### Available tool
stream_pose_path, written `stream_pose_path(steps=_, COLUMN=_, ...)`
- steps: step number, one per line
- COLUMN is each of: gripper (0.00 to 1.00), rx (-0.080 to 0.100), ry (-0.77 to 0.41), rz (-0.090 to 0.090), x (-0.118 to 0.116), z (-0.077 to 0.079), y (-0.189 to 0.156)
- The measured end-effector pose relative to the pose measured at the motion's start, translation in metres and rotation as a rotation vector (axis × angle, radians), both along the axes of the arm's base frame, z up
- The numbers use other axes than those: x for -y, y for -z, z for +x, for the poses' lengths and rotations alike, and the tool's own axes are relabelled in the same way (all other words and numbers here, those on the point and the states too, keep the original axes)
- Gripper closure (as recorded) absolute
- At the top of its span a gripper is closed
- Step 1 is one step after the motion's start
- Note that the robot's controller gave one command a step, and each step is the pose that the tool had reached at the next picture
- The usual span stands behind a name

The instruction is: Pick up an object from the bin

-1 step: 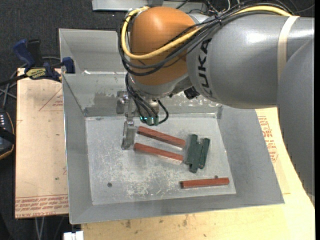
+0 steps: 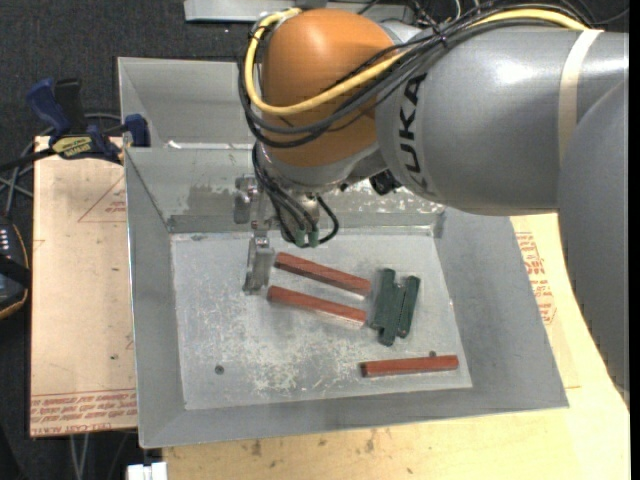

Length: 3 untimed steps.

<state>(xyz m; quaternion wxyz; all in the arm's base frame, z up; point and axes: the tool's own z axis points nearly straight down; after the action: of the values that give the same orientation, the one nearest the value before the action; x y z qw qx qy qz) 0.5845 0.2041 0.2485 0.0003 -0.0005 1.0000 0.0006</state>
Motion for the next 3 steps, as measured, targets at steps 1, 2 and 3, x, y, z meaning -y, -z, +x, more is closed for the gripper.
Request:
stream_pose_path(steps=1, gripper=0.00, rx=0.004, ry=-0.045, rz=0.001, x=0.033, z=-0.003, y=0.066)
stream_pose_path(steps=2, gripper=0.00, rx=-0.003, ry=0.162, rz=-0.001, x=0.070, z=-0.004, y=0.089)
stream_pose_path(steps=3, gripper=0.00, rx=-0.001, ry=0.065, rz=-0.001, x=0.097, z=-0.005, y=0.118)
